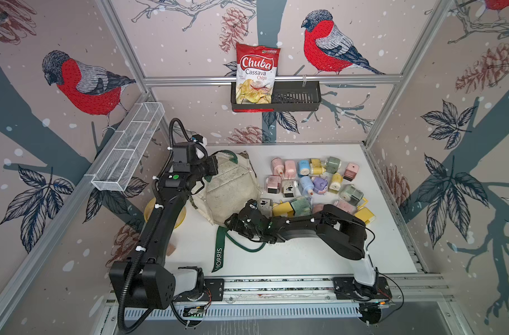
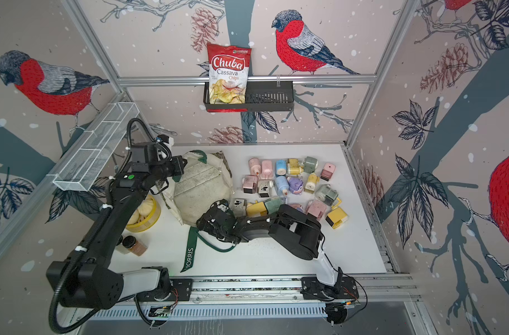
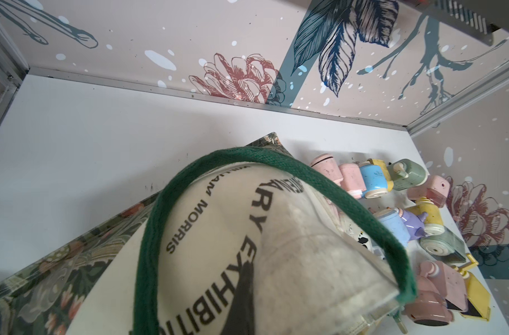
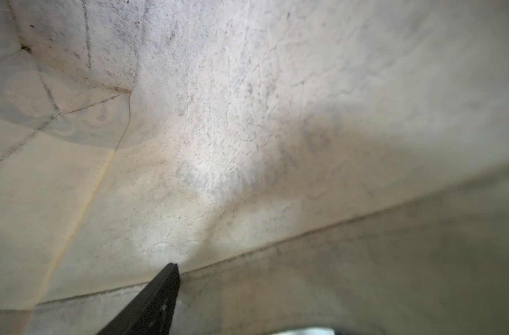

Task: Take out the pencil sharpeners from the tote bags
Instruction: Adjust the canvas bag at the center of the board.

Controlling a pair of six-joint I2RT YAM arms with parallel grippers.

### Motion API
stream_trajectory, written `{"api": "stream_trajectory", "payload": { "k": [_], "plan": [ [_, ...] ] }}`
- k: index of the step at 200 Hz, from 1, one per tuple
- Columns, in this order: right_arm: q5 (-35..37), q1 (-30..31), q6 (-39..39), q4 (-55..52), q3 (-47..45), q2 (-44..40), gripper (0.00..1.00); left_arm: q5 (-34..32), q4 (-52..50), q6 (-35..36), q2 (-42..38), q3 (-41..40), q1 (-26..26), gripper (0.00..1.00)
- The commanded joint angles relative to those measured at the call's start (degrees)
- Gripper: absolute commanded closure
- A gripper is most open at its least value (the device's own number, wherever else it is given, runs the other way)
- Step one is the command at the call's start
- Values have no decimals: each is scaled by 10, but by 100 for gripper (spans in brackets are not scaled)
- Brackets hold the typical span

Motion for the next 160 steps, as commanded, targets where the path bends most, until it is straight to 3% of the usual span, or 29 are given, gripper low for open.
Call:
{"api": "stream_trajectory", "payload": {
  "k": [1,15,42,85,99,115,136,160],
  "plan": [
    [17,-8,-9,16,-13,-20,36,30,-19,-23,-8,8,8,100],
    [32,-8,-36,26,-12,-38,50,78,-31,-30,-6,5,27,100],
    [37,-16,-75,54,-9,-63,65,142,-30,-51,-14,-5,58,100],
    [-12,-34,-156,70,-4,-124,91,116,-50,-40,-13,-2,67,100],
    [-13,-40,-191,35,14,-144,100,153,-26,-60,-10,-18,76,100],
    [-41,-59,-209,23,16,-164,100,219,24,-94,-7,-47,88,100],
    [-71,-94,-243,-30,45,-178,100,201,34,-105,6,-50,88,100],
    [-122,-139,-304,-165,156,-155,100,182,24,-105,46,-39,88,100]
  ]
}}
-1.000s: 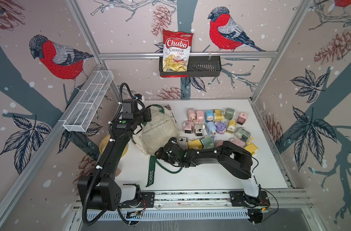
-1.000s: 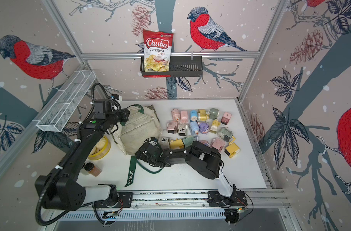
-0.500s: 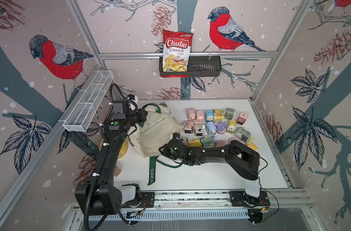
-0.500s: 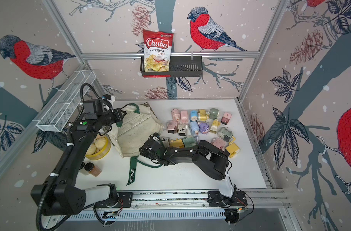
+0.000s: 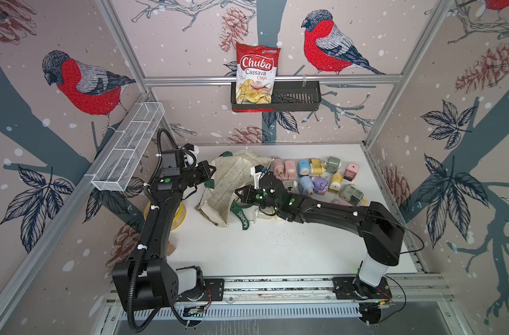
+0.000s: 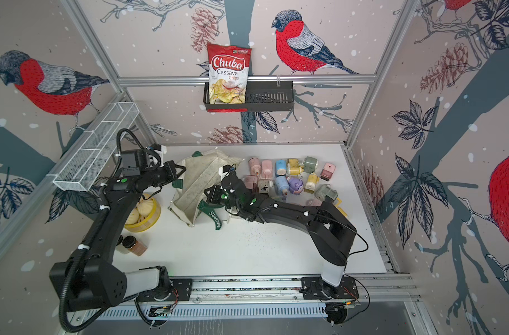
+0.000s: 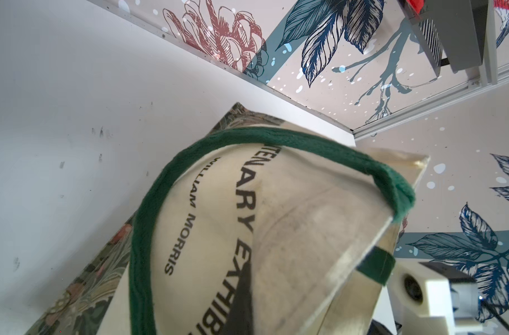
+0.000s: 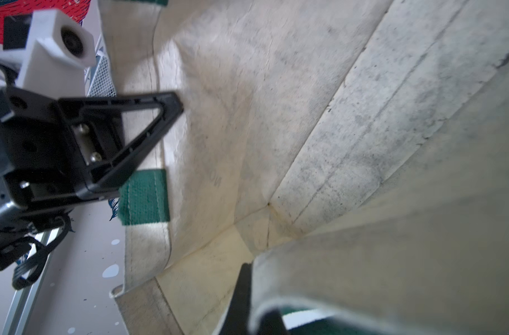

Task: Take out the pencil sharpeners from the tote bags
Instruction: Adjust the canvas bag at the center of the board.

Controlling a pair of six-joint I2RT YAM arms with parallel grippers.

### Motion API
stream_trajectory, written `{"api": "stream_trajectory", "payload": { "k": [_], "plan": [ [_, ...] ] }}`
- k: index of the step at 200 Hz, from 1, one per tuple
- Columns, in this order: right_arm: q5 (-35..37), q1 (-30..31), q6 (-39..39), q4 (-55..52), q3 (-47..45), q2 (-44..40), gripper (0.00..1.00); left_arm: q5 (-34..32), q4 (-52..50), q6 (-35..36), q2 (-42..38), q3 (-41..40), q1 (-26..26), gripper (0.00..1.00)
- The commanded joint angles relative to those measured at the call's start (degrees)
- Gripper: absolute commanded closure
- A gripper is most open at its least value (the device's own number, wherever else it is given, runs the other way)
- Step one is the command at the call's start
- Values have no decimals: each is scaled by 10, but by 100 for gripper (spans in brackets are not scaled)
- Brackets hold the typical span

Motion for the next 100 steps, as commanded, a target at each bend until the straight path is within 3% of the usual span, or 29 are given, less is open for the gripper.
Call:
{"api": "stream_trajectory", "payload": {
  "k": [1,51,100],
  "plan": [
    [-60,-32,-83,-103,85,13,100,8,16,-17,32,10,1,100],
    [-151,-128,-119,-228,249,109,100,20,53,-57,96,17,-11,100],
    [-202,-158,-128,-268,347,194,100,16,55,-67,124,63,-28,100]
  ]
}}
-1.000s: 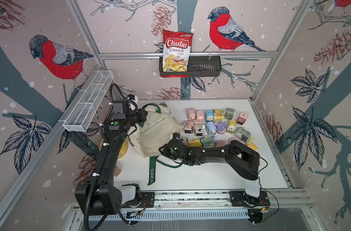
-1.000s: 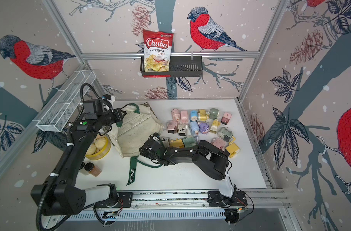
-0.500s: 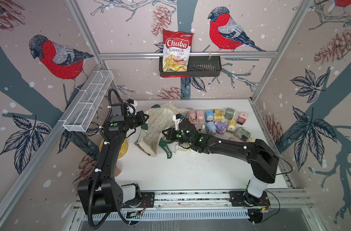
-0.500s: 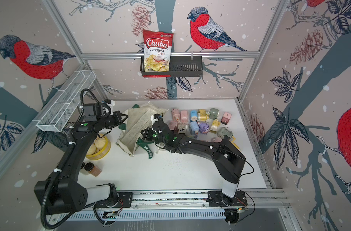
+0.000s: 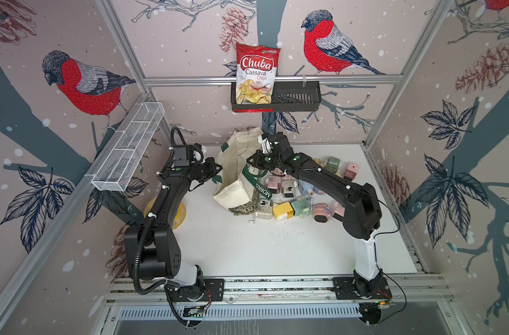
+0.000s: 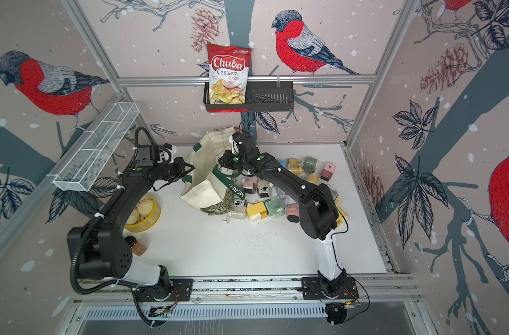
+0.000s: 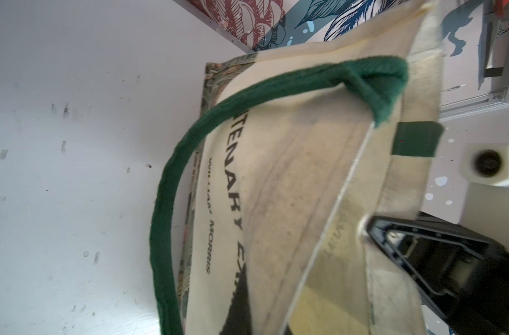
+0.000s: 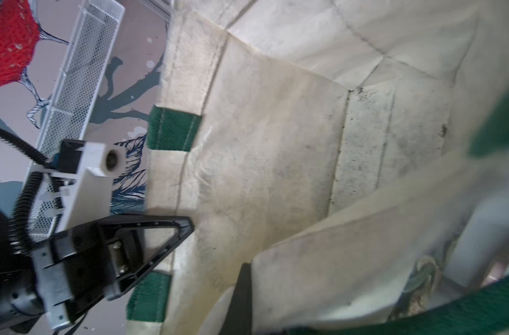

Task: Take out the pencil sharpeners from the tote bags
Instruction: Adjust the canvas bag at the center of the board.

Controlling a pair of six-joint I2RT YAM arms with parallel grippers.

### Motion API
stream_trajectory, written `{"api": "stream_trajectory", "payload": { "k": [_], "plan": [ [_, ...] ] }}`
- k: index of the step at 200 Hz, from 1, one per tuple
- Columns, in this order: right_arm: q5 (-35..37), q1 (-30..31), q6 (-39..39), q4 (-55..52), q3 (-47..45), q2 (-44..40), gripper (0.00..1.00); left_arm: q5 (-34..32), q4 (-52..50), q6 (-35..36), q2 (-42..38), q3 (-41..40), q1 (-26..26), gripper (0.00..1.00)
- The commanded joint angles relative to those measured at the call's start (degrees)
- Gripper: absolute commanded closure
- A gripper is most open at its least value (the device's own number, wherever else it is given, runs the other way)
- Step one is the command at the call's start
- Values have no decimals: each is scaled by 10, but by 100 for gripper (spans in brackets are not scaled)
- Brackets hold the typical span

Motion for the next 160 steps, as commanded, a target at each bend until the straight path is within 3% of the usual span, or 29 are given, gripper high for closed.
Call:
{"api": "stream_trajectory", "payload": {
  "k": [1,22,71,90,94,100,115,139,160],
  "plan": [
    [-42,-7,-18,-25,24,17,100,7,28,-11,10,17,-1,100],
    [-42,-16,-15,-38,35,32,100,12,27,-11,39,27,-1,97],
    [-47,-22,-18,-36,18,35,97,17,5,22,62,61,-1,67],
    [-49,-21,-28,-32,19,27,76,13,-2,41,42,64,0,52],
    [-51,-21,-34,-33,20,25,69,14,-3,45,35,63,0,41],
    [-53,-21,-41,-35,22,22,60,13,-3,52,24,62,0,33],
    [-47,-20,-62,-45,25,9,43,11,-4,66,-7,58,4,26],
    [-9,-20,-102,-64,10,-29,26,-5,20,74,-77,33,19,15],
    [36,-20,-135,-70,-29,-82,19,-68,82,71,-166,-21,27,7]
  ]
}}
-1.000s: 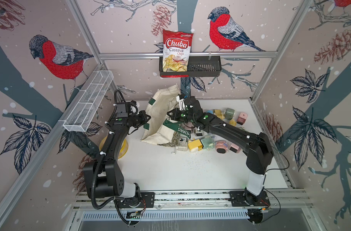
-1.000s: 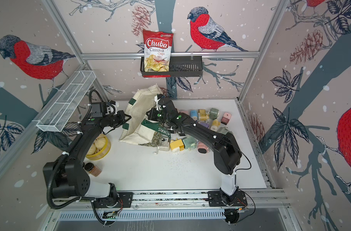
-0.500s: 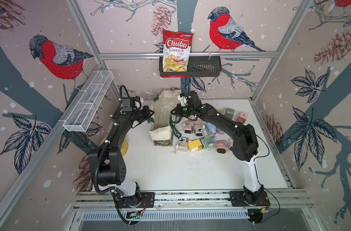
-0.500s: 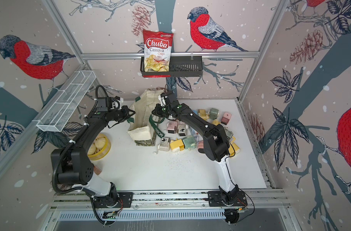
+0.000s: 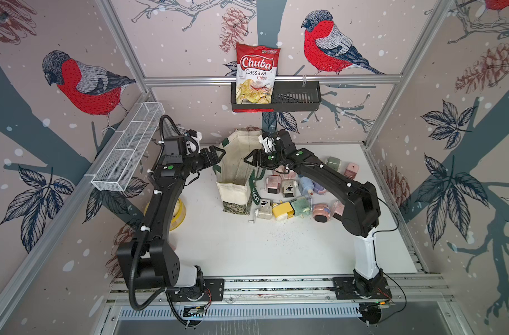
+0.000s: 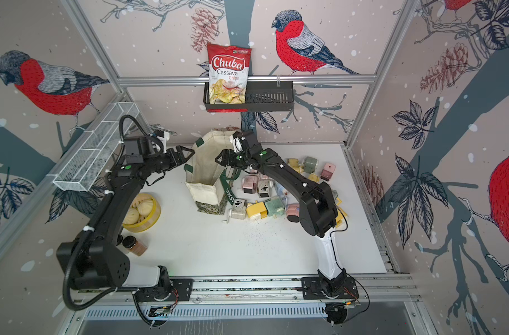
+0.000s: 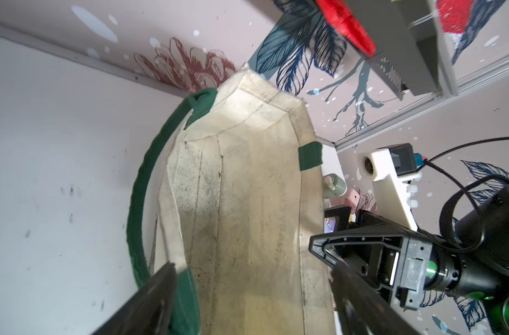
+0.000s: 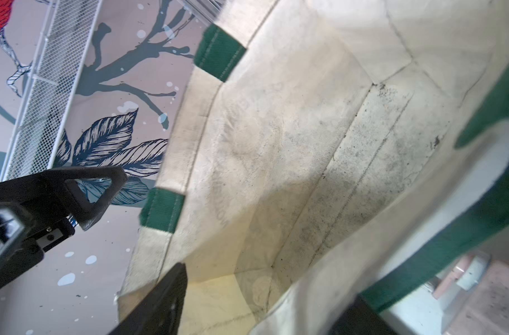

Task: Take out the pencil sharpeners from the tote bags
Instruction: Adjust the canvas bag at the center of the board, then reset both arms

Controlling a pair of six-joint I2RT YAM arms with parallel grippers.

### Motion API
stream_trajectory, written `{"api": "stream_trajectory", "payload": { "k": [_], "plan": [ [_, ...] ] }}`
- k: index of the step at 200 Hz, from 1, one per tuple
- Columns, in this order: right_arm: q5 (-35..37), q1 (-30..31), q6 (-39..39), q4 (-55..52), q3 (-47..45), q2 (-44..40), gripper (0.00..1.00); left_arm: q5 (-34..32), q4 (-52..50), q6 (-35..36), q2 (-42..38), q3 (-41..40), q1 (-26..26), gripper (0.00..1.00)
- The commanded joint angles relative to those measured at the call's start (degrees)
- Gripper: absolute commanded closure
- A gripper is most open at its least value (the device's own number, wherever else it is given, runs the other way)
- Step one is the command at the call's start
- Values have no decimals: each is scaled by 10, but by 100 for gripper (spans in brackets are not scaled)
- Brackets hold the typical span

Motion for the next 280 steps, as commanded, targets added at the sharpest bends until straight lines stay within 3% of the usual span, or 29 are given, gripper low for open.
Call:
{"api": "stream_trajectory", "payload": {
  "k": [1,25,44,68,84,100,125,150,189,206,220,248,270,280],
  "plan": [
    [62,1,-60,-14,-32,-50,19,-64,71,12,-75,-42,6,6],
    [183,2,-63,-5,-114,-146,15,-190,169,7,-180,-147,6,5],
    [308,2,-51,95,-278,-276,15,-298,260,-14,-241,-255,6,9],
    [478,-9,-72,242,-497,-433,12,-380,375,-50,-252,-366,0,12],
    [567,-40,-52,272,-608,-516,12,-437,466,-2,-232,-424,-23,9],
    [576,-88,-15,257,-696,-573,13,-529,547,32,-193,-482,-48,7],
    [611,-144,-48,260,-808,-642,11,-555,643,83,-156,-545,-66,7],
    [676,-196,-122,330,-900,-693,5,-568,724,147,-120,-584,-82,7],
    [554,-325,-174,526,-1020,-706,7,-555,854,198,10,-603,-87,7],
    [538,-359,-192,683,-1071,-657,8,-516,985,222,82,-637,-87,7],
    [505,-391,-193,711,-1054,-610,7,-488,1119,247,149,-662,-88,8],
    [461,-429,-196,905,-1060,-482,7,-471,963,236,98,-627,-88,8],
    [407,-430,-229,1062,-1057,-344,7,-446,1063,258,127,-653,-88,7],
    [395,-412,-249,1042,-1042,-321,8,-429,1097,264,132,-670,-88,7]
  ]
}}
